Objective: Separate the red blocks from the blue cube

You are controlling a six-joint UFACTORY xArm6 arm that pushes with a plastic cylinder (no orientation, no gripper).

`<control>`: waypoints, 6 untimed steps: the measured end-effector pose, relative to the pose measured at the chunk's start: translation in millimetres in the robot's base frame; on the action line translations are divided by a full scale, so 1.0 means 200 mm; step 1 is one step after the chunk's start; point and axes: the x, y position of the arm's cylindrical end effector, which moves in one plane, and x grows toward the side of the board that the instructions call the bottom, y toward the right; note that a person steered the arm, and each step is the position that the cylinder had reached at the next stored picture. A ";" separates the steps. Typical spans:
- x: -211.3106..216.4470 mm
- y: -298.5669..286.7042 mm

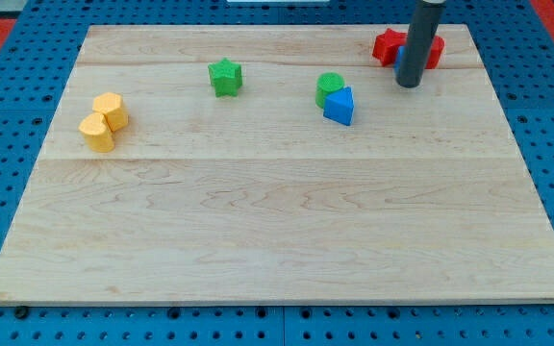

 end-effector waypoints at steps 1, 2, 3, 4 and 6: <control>-0.10 0.35; -0.21 0.38; -0.35 0.22; -0.39 0.06; -0.39 -0.11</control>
